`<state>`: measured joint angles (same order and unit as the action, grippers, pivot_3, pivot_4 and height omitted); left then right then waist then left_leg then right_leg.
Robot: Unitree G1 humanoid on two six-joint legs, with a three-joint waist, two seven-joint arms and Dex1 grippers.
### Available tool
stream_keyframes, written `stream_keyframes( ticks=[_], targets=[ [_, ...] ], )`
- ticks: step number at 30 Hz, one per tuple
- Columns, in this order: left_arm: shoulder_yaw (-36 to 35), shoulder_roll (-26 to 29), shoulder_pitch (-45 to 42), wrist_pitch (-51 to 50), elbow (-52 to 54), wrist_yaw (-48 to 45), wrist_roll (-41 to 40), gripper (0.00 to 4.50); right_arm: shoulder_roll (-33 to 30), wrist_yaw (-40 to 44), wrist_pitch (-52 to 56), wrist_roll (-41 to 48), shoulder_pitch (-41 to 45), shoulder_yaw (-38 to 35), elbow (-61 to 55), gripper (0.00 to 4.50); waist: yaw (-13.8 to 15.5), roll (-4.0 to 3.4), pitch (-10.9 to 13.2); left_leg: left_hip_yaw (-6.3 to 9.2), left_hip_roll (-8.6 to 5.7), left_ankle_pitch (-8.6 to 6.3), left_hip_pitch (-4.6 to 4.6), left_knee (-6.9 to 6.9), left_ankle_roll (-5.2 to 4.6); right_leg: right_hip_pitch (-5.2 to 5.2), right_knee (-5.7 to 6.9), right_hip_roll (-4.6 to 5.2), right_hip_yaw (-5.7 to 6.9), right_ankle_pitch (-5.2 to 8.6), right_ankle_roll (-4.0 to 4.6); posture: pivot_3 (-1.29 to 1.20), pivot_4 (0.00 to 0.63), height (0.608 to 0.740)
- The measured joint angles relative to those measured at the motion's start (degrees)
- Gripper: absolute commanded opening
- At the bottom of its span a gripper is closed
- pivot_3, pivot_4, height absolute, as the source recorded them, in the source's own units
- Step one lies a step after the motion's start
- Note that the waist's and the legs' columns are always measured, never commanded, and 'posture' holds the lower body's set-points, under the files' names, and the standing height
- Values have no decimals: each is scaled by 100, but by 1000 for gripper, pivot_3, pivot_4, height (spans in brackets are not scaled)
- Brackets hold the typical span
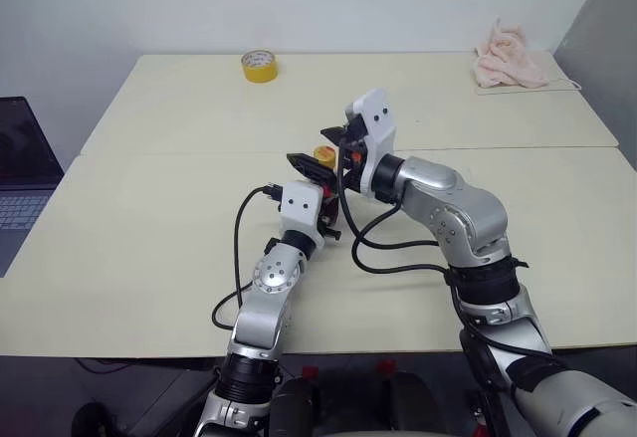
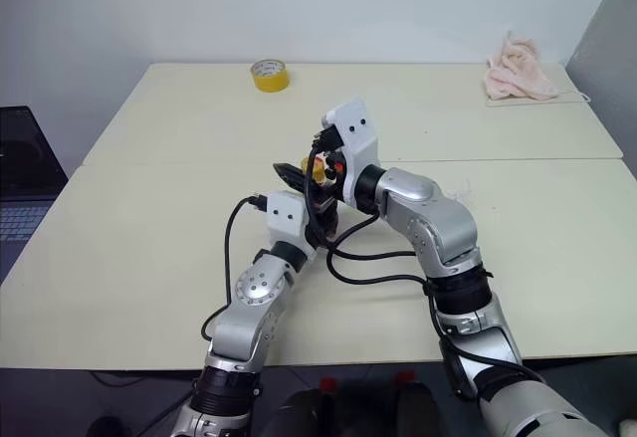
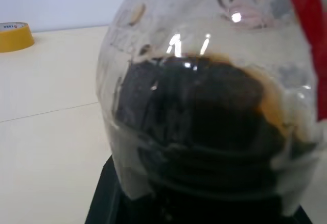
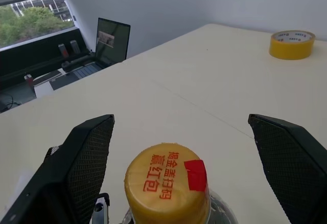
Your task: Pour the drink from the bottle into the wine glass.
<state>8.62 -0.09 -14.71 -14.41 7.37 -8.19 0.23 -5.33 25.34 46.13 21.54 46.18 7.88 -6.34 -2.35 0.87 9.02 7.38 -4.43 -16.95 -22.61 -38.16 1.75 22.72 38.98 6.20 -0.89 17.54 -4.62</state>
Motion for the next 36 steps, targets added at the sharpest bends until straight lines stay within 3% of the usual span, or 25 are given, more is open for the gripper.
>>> stream_keyframes(
  ticks=[36],
  targets=[
    [2, 8, 43, 373, -95, -118, -30, 1042, 39, -55, 202, 89, 3, -240, 80, 4500, -4, 0, 0, 0, 0, 0, -1, 0, 0, 1, 1, 0, 0, 0, 0, 0, 150, 740]
  ],
)
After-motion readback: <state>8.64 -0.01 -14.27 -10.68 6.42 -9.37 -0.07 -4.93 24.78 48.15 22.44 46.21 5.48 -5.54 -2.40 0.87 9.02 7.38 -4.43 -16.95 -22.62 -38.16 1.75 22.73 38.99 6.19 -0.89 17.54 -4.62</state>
